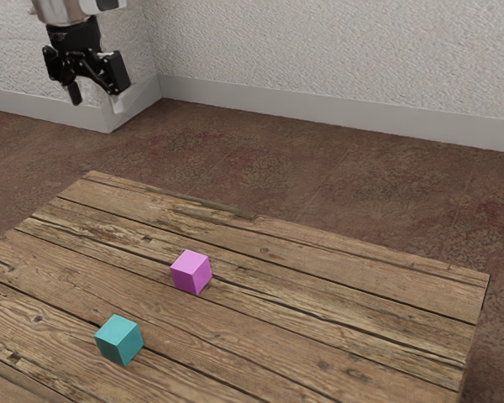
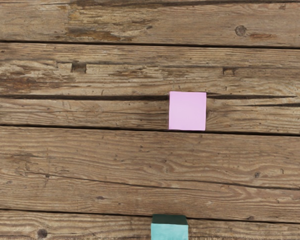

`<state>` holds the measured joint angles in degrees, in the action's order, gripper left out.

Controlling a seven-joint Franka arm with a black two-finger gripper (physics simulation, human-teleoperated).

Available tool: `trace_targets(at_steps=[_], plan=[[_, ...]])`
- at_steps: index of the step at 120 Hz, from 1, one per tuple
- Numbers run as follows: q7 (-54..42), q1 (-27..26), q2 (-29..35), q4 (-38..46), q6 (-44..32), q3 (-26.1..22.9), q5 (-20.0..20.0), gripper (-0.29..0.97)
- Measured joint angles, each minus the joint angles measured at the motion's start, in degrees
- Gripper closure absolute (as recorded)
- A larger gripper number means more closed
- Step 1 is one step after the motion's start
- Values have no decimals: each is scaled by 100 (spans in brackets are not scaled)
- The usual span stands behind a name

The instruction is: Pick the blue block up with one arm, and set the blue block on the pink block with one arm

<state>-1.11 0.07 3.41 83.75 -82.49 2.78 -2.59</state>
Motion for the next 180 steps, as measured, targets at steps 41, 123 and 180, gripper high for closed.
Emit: trace_targets(at_steps=[41,123,180], plan=[[-83,105,-175,-1683,715,-285,6,0],[-132,-43,980,3034,-1028,-299,78,0],[-148,-33,2036,6038,-3560,-297,330,0]])
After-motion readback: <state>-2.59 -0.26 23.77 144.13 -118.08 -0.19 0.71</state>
